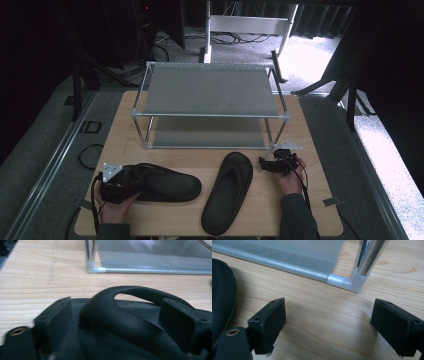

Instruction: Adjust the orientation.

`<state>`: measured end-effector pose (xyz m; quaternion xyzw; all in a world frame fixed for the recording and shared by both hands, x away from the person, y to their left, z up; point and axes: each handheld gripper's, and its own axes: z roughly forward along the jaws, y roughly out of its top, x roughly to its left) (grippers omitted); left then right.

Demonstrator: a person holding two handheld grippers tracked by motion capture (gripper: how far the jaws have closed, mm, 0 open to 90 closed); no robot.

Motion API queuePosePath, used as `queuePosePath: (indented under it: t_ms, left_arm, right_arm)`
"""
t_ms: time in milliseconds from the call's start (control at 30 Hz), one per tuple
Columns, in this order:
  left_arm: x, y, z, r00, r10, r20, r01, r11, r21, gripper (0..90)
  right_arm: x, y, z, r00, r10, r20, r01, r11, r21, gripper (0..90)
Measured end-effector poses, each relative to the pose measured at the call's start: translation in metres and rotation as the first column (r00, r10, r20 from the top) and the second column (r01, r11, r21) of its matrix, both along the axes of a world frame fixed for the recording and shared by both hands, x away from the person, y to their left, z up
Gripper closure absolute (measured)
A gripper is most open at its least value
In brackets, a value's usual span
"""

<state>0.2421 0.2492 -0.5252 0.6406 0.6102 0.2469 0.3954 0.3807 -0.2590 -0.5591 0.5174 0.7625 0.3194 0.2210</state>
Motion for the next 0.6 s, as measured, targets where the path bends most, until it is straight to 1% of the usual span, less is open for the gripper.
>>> queuePosePath:
  t_ms: [33, 100, 133, 167, 233, 300, 333, 467, 500, 533, 600]
  left_arm:
    - [-0.001, 0.0, -0.001, 0.9999, 0.006, -0.01, -0.006, 1.0, -0.004, 9.6]
    - [-0.001, 0.0, -0.001, 0.9999, 0.006, -0.01, -0.006, 1.0, -0.004, 9.5]
    - [-0.002, -0.001, -0.002, 0.9997, 0.016, -0.018, -0.016, 0.9999, -0.004, 9.5]
    - [-0.003, -0.001, -0.002, 0.9997, 0.013, -0.018, -0.013, 0.9999, -0.003, 9.0]
    - [-0.004, -0.003, -0.002, 0.9995, 0.024, -0.02, -0.024, 0.9997, 0.001, 7.9]
    - [-0.004, -0.006, -0.003, 0.9996, 0.011, -0.027, -0.011, 0.9999, 0.002, 6.5]
    - [-0.004, -0.007, -0.004, 0.9994, 0.005, -0.035, -0.005, 1.0, 0.002, 3.5]
    - [0.001, -0.012, -0.008, 0.9985, 0.003, -0.055, -0.003, 1.0, 0.0, 3.2]
    - [0.001, -0.012, -0.008, 0.9985, 0.003, -0.055, -0.003, 1.0, 0.0, 3.2]
    - [0.004, -0.013, -0.01, 0.9977, 0.01, -0.067, -0.01, 1.0, -0.002, 3.2]
    - [0.008, -0.015, -0.012, 0.997, 0.0, -0.077, 0.0, 1.0, 0.003, 3.0]
  right_arm:
    - [0.0, 0.0, 0.0, 1.0, 0.001, 0.0, -0.001, 1.0, 0.0, 12.6]
    - [0.0, 0.0, 0.0, 1.0, 0.0, 0.0, 0.0, 1.0, 0.0, 12.6]
    - [0.0, 0.0, 0.0, 1.0, 0.0, 0.0, 0.0, 1.0, 0.0, 12.8]
    - [-0.001, 0.0, 0.0, 1.0, -0.001, 0.001, 0.001, 1.0, 0.0, 13.3]
    - [-0.001, 0.0, 0.0, 1.0, -0.001, 0.002, 0.001, 1.0, 0.0, 13.4]
    - [-0.002, 0.0, 0.0, 1.0, -0.002, 0.004, 0.002, 1.0, -0.001, 13.3]
    - [-0.002, 0.0, 0.0, 1.0, -0.002, 0.004, 0.002, 1.0, -0.001, 13.3]
    - [-0.002, 0.0, 0.0, 1.0, -0.003, 0.004, 0.003, 1.0, -0.001, 13.4]
    - [-0.002, 0.0, 0.0, 1.0, -0.003, 0.004, 0.003, 1.0, -0.001, 13.4]
    - [-0.002, 0.0, 0.0, 1.0, -0.004, 0.003, 0.004, 1.0, 0.0, 13.4]
    - [-0.002, 0.0, 0.0, 1.0, -0.007, 0.003, 0.007, 1.0, 0.0, 13.4]
